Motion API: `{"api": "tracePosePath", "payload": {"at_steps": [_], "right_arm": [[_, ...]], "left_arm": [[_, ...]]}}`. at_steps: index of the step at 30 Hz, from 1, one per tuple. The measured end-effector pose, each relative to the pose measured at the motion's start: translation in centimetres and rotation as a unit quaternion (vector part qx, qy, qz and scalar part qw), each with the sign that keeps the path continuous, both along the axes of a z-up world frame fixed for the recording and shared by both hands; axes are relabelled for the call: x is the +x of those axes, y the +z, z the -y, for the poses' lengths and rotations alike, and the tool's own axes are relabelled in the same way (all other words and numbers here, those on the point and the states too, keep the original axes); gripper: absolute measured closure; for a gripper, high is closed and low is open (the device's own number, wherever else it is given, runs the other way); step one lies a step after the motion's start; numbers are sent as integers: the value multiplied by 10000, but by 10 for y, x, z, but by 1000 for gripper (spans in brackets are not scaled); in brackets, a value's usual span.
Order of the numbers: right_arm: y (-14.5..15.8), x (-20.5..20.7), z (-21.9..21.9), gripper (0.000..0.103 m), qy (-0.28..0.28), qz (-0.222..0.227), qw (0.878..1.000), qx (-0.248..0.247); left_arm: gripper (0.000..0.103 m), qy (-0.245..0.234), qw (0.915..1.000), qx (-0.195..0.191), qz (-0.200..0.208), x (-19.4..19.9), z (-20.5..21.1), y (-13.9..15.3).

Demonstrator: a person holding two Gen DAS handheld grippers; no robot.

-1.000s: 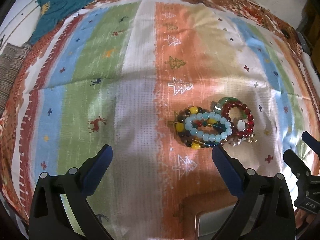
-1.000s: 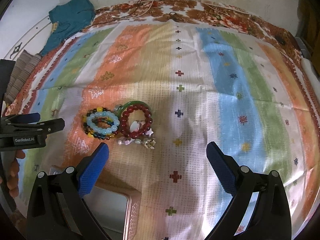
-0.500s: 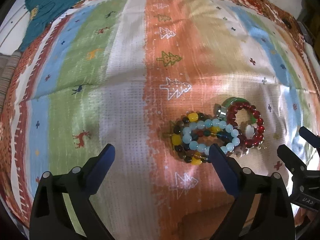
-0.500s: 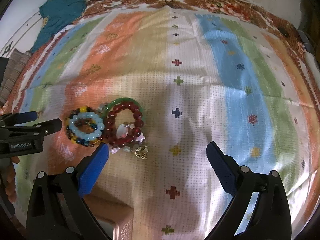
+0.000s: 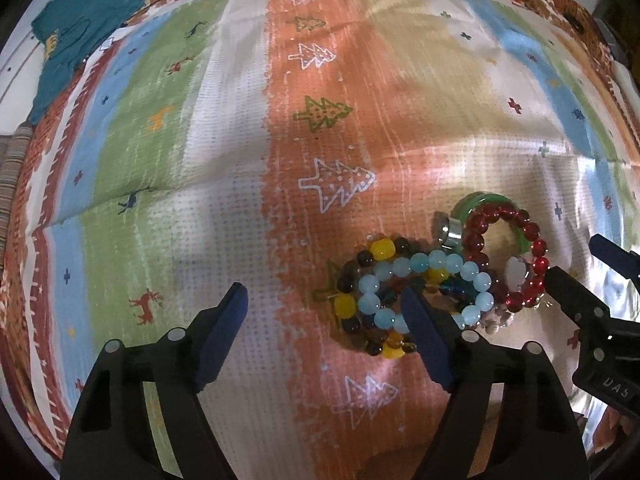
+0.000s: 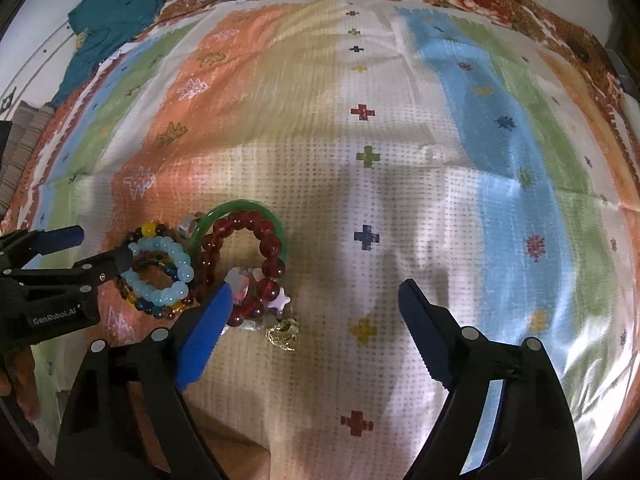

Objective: Organize jewelry
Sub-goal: 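Close left tool on light blue bead bracelet while right tool grasps red bead bracelet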

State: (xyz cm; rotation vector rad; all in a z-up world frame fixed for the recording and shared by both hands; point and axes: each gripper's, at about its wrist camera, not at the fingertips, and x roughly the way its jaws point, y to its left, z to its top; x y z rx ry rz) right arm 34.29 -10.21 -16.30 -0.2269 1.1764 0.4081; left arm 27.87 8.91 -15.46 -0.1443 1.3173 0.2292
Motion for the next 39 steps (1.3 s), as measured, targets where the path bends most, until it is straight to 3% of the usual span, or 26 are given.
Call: {"api": "tracePosePath", "payload": {"at_steps": [5,7,9,13,15,20,26,39], "right_arm": [[-6,4,-4,35,75,-87,9999,7],[-9,6,-4,46,67,-259,9995,164],[-11,7,-6,54,109,-274,9994,164],[-11,4,-11,79,237,-351,9988,237],[-10,2,-13,85,297,-315,9989,187],[-11,-1,-16,88,409,-266,9988,95],[-5,-2,-16,89,437,-146,9989,65],[9,-7,-16,89,512,11,9986,92]], "left_arm": [[35,-157,9997,142,-84,4,4,-7],[37,-305,9987,396,-49,3,10,-6],[48,-412,9975,573,-43,2,16,-6],[64,-406,9983,408,-50,1,18,-4],[75,-386,9987,332,-37,0,19,-3],[79,-463,9986,244,-58,0,19,-5],[92,-435,9990,135,-41,0,12,-5],[93,-293,9995,3,122,-1,0,12]]}}
